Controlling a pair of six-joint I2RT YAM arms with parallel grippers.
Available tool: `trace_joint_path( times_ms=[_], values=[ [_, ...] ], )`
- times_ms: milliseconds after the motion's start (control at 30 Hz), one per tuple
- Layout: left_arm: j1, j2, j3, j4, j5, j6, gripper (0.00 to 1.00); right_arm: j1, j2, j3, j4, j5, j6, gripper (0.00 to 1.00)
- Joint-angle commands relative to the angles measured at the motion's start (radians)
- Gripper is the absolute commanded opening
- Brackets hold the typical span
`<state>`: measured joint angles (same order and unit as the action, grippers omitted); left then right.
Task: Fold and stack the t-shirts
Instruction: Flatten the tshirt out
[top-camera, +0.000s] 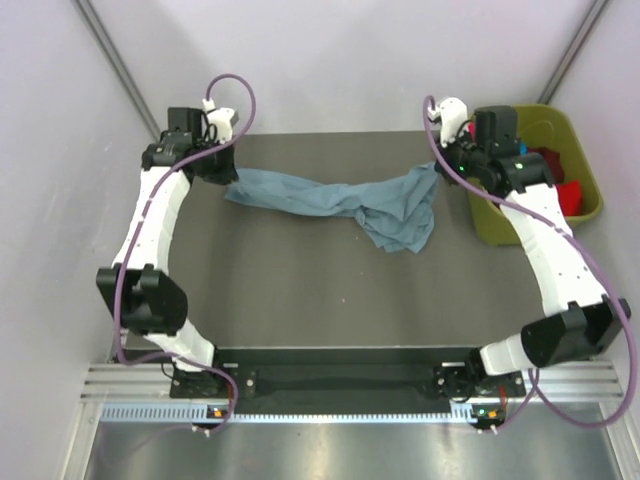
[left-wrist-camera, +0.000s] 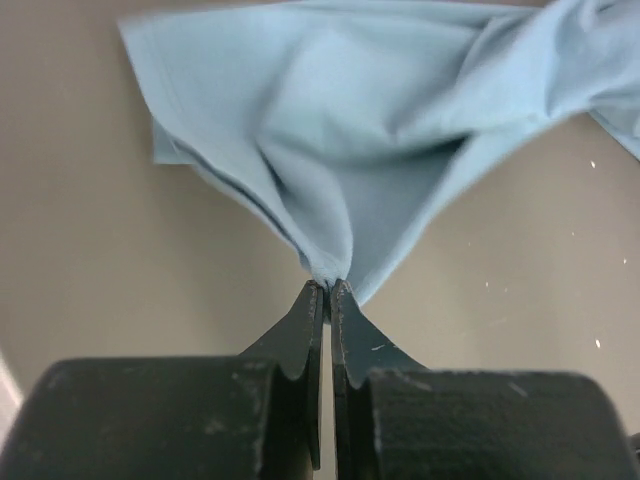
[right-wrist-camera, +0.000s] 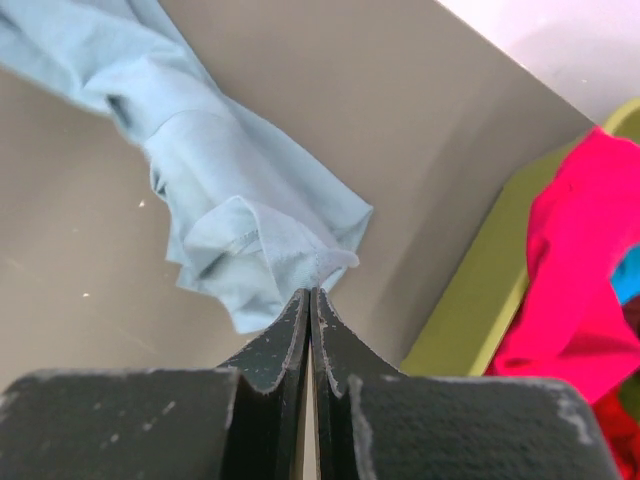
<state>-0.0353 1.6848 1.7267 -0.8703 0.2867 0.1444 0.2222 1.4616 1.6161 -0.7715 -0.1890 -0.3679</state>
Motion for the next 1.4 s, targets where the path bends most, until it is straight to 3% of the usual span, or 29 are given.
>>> trace_joint_path(
  times_ms=[0, 167, 467, 633, 800, 967, 1067, 1367],
  values=[
    [0.002, -0.152, -0.025, 0.02, -0.041, 0.034, 0.0, -0.023, -0.115, -0.018, 0.038, -0.023, 0.061, 0.0],
    [0.0, -0.273, -0.174, 0.221, -0.096, 0.03, 0.0, -0.034, -0.106, -0.025, 0.0, -0.061, 0.041, 0.0],
    [0.0, -0.117, -0.182, 0.168, -0.095, -0.005, 0.0, -0.023, 0.067, -0.108, 0.015, -0.185, 0.075, 0.0],
    [0.0, -0.022, -0.113, 0.131, -0.053, -0.011, 0.0, 0.031, 0.236, 0.01, 0.003, -0.236, 0.089, 0.0],
    [0.002, -0.004, 0.013, 0.149, -0.121, -0.006, 0.0, 0.042, 0.283, 0.272, 0.037, -0.144, 0.101, 0.0],
    [0.002, -0.019, 0.158, 0.179, -0.227, 0.05, 0.0, 0.025, 0.214, 0.412, 0.089, -0.028, 0.061, 0.0],
    [0.002, -0.072, 0.197, 0.157, -0.239, 0.06, 0.0, 0.008, 0.113, 0.4, 0.1, 0.02, 0.084, 0.0],
    [0.002, -0.402, 0.1, 0.165, -0.343, 0.076, 0.0, 0.0, -0.391, 0.032, 0.089, 0.128, 0.127, 0.0]
  ],
)
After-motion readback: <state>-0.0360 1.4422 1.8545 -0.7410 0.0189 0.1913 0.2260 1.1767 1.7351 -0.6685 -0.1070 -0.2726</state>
